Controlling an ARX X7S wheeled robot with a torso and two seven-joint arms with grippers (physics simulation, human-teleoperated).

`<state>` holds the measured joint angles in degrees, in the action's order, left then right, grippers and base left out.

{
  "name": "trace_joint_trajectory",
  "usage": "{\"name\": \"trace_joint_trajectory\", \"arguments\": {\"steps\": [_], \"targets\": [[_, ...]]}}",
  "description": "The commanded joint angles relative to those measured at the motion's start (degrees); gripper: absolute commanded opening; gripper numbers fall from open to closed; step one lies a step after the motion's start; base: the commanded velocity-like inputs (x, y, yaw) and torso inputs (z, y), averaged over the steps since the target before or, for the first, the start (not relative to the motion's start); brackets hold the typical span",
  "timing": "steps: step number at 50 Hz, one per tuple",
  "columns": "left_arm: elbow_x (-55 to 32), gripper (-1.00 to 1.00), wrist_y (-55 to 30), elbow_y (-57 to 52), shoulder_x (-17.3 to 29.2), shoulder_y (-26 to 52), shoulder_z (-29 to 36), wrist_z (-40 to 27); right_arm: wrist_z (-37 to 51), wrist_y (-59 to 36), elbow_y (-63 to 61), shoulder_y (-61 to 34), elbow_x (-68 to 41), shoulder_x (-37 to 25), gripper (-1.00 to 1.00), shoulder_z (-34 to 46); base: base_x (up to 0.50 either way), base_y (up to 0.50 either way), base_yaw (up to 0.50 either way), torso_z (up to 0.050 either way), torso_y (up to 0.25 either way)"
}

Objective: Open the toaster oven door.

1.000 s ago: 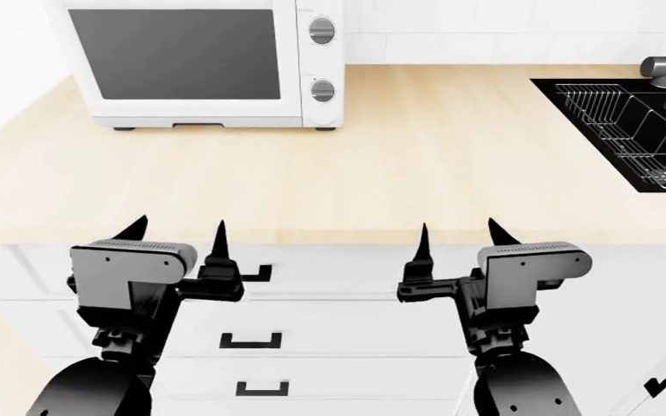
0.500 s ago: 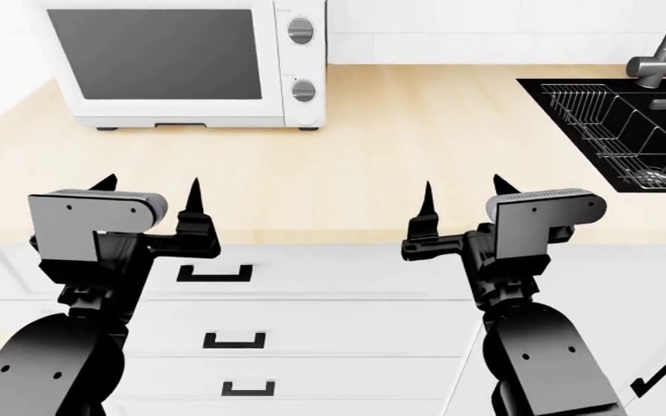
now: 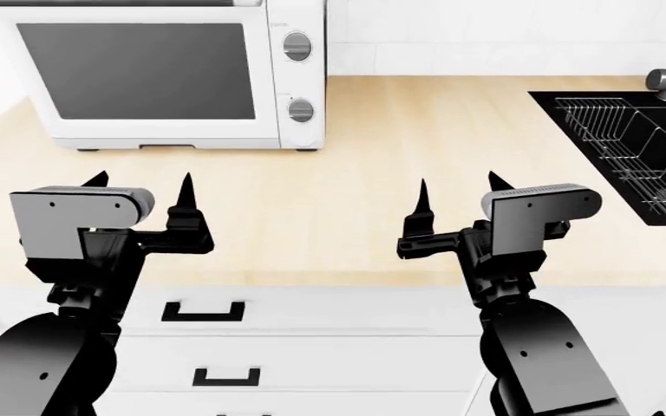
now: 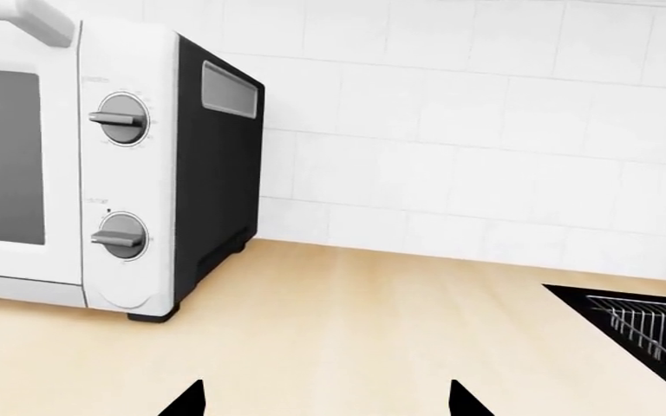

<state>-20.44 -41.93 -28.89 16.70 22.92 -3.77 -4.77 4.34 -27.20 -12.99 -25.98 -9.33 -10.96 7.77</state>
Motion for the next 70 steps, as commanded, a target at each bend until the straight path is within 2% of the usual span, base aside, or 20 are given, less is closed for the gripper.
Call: {"name": "trace_joint_trajectory", "arguments": {"steps": [1,23,28,32,40,50,54,63,70], "targets": [[-0.2,1.00,1.1,0.4,0.0,-0.7,-0.2,-0.1,0.1,0.1,0.2,0.2,-0.5,-0.2,1.00,0.5,0.32,0.00,0.00,0.000,0.000],[0.8,1.00,0.0,-1.9,2.2,-0.7,1.9,-0.6,0.5,0.4,-0.7,1.2,-1.8,-0.6,1.00,0.6,0.28,0.00,0.00,0.000,0.000],[3.8,1.00,-2.6,-4.6,7.4,0.5,6.1,0.7,0.5,0.7,-1.0,1.7,-2.1,-0.7,1.00,0.5,0.00,0.00,0.00,0.000,0.000],[7.1,1.00,-9.8,-8.7,15.4,5.2,11.4,2.5,0.3,1.0,-0.8,1.8,-2.4,-0.7,1.00,0.7,0.00,0.00,0.00,0.000,0.000],[12.0,1.00,-20.9,-12.7,30.0,20.7,24.6,10.5,0.2,1.0,-0.7,1.7,-2.9,-0.6,1.00,1.2,0.00,0.00,0.00,0.000,0.000],[18.9,1.00,-22.3,-10.4,39.5,38.8,41.2,21.9,0.1,1.5,-0.4,1.8,-3.4,-0.7,1.00,1.5,0.00,0.00,0.00,0.000,0.000],[22.3,1.00,-20.1,-7.9,41.2,45.1,47.0,26.8,0.0,1.9,0.0,1.8,-3.6,-0.5,1.00,1.8,0.00,0.00,0.00,0.000,0.000],[29.6,1.00,-14.3,0.7,40.1,56.7,57.6,35.9,0.2,2.3,0.2,1.9,-3.9,-0.3,1.00,2.3,0.00,0.00,0.00,0.000,0.000],[35.1,1.00,-6.8,9.1,37.9,62.2,63.7,38.8,0.2,2.8,0.5,2.0,-4.2,-0.3,1.00,2.3,0.00,0.00,0.00,0.000,0.000]]}}
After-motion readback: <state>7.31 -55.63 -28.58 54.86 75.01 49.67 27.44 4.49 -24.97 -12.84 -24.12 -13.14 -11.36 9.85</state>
